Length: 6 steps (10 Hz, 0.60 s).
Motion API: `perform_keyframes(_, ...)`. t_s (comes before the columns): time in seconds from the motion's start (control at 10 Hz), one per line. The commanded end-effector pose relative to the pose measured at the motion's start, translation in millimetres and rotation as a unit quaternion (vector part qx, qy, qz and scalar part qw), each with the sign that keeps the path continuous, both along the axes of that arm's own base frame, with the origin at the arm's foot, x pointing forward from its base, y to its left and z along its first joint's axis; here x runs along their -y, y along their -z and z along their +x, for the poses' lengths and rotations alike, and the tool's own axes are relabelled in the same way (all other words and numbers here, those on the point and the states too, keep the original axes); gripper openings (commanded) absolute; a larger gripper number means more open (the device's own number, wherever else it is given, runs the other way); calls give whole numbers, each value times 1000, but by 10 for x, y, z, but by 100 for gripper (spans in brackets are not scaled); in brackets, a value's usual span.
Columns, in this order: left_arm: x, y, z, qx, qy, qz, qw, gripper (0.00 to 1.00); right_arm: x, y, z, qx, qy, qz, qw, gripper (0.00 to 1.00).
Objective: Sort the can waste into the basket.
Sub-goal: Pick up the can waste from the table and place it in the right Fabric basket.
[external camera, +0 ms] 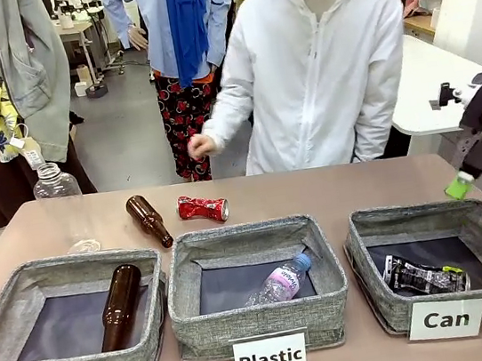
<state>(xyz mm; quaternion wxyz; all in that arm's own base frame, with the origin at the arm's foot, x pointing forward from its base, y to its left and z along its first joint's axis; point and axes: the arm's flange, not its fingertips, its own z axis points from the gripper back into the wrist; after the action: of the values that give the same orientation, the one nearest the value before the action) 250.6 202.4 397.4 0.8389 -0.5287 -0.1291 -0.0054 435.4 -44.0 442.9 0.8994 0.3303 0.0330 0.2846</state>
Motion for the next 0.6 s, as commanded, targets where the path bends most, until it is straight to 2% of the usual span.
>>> perform_keyframes(0.0,-1,-31,-16,-7,-1,-6,1000,100,92,44,245,-189,462,335,799,100)
perform_keyframes(0.1,-1,-31,-16,-7,-1,-6,1000,100,25,139,233,-159,527,364,751,100)
perform_keyframes(0.2,-1,-31,-16,-7,-1,-6,1000,100,-54,190,213,-118,558,377,730,100)
perform_keyframes(0.3,-1,-31,-16,-7,-1,-6,1000,100,-104,220,201,-81,570,372,728,100)
perform_keyframes(0.4,-1,-31,-16,-7,-1,-6,1000,100,-91,237,176,-71,547,374,745,100)
perform_keyframes(0.5,-1,-31,-16,-7,-1,-6,1000,100,-62,235,185,-62,559,361,744,100)
